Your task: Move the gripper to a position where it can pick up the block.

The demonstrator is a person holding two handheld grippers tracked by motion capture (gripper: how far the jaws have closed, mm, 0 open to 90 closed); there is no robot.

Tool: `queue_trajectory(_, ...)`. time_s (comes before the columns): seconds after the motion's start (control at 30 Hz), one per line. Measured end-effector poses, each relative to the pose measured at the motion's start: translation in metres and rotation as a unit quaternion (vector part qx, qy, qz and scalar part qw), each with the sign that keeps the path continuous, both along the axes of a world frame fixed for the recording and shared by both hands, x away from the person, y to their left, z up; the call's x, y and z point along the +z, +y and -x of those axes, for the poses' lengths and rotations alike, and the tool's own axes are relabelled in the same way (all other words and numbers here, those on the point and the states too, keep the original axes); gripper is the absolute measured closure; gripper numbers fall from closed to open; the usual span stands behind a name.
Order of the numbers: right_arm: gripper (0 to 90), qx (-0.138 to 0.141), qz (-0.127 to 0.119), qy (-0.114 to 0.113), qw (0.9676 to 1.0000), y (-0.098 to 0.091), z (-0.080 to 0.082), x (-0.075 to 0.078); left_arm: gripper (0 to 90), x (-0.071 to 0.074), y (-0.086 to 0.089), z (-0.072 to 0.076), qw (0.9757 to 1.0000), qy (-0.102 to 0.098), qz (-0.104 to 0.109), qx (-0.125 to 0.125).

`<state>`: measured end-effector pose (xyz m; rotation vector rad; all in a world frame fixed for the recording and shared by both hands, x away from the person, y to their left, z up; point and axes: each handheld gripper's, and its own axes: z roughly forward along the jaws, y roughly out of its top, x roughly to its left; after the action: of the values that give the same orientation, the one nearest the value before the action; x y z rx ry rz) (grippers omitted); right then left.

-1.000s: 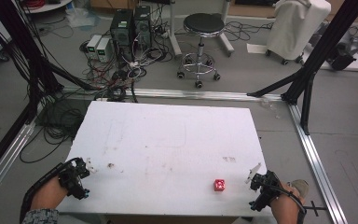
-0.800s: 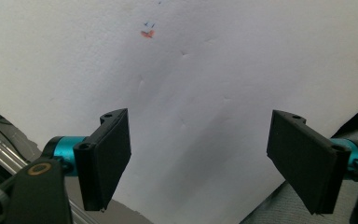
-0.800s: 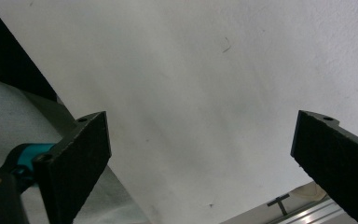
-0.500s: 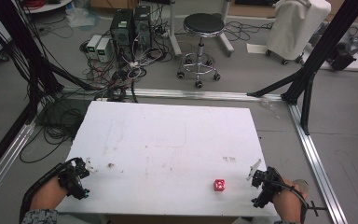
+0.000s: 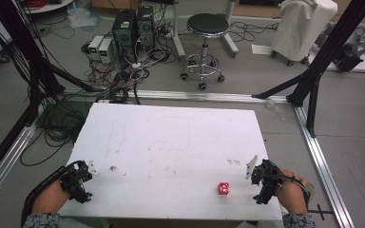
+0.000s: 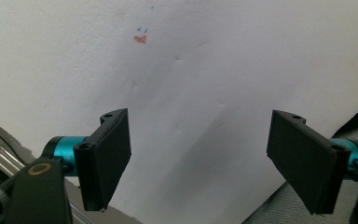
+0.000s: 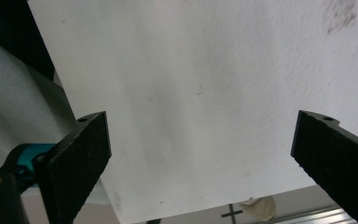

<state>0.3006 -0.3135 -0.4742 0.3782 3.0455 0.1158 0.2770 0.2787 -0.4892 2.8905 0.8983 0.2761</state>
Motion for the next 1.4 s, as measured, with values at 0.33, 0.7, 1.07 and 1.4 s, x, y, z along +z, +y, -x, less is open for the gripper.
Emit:
queue_trajectory(0.33,4.1,0.064,0.009,-0.024,0.9976,0.033,-0.01,0.009,22.0,0.0,0.001,0.0,1.0,0.001,-0.001,-0.003)
queue_trajectory(0.7,4.0,0.102,0.016,-0.013,0.9946,0.063,-0.013,-0.003,22.0,0.0,0.001,0.0,1.0,-0.001,0.002,0.0)
queue_trajectory(1.07,4.0,0.13,0.017,0.002,0.9914,0.089,-0.013,-0.019,22.0,0.0,0.001,0.0,1.0,0.0,0.002,0.0)
queue_trajectory(1.4,4.0,0.129,0.015,0.013,0.9915,0.1,-0.012,-0.031,22.0,0.001,0.0,0.0,1.0,-0.002,0.001,0.0)
